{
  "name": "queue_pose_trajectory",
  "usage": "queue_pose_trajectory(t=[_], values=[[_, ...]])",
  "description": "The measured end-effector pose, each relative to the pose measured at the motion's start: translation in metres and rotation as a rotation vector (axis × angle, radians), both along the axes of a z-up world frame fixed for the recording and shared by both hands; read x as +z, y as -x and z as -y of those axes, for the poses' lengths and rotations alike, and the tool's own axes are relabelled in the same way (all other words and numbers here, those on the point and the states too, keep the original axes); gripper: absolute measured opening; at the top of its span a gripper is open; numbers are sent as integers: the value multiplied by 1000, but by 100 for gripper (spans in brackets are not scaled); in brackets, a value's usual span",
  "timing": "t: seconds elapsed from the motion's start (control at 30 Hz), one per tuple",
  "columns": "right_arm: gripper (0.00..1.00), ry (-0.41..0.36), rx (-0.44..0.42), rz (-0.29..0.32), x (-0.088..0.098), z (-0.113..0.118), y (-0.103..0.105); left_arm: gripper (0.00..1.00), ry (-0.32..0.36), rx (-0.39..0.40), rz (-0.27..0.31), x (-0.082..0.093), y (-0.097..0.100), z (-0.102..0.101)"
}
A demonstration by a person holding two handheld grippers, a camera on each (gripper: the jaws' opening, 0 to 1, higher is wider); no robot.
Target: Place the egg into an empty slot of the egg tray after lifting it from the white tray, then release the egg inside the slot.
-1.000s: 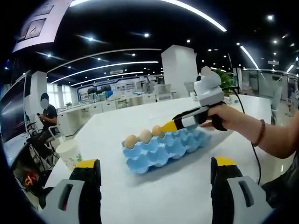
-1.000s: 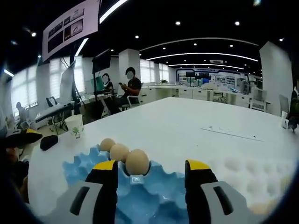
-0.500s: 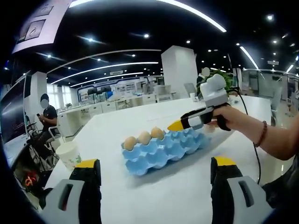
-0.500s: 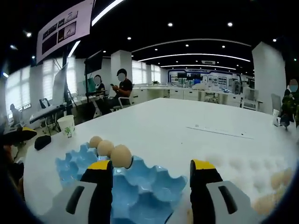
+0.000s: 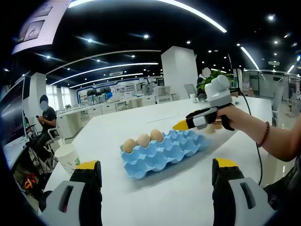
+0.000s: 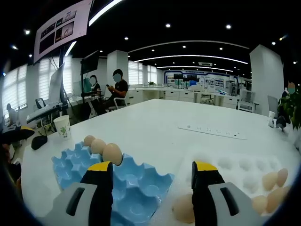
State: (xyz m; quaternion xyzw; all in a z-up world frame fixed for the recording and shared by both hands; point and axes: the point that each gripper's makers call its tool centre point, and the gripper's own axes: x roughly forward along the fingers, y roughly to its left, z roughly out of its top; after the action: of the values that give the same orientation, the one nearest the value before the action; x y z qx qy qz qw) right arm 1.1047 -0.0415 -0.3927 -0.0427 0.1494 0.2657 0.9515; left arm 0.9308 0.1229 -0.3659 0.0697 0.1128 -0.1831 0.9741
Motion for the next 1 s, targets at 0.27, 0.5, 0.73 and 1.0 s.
queue_pose_trajectory(t=[0.27, 0.5, 0.73, 1.0], values=[[70, 7, -16, -8, -2, 11, -1, 100, -3, -5, -2, 0, -1, 2], [70, 10, -35, 0, 2, 24, -2, 100, -2, -4, -4, -2, -2, 3], [70, 9, -57, -1, 2, 35, -3, 100, -6, -6, -7, -2, -3, 4], [70, 12, -81, 1, 3, 50, -2, 100, -6, -7, -5, -1, -4, 5]])
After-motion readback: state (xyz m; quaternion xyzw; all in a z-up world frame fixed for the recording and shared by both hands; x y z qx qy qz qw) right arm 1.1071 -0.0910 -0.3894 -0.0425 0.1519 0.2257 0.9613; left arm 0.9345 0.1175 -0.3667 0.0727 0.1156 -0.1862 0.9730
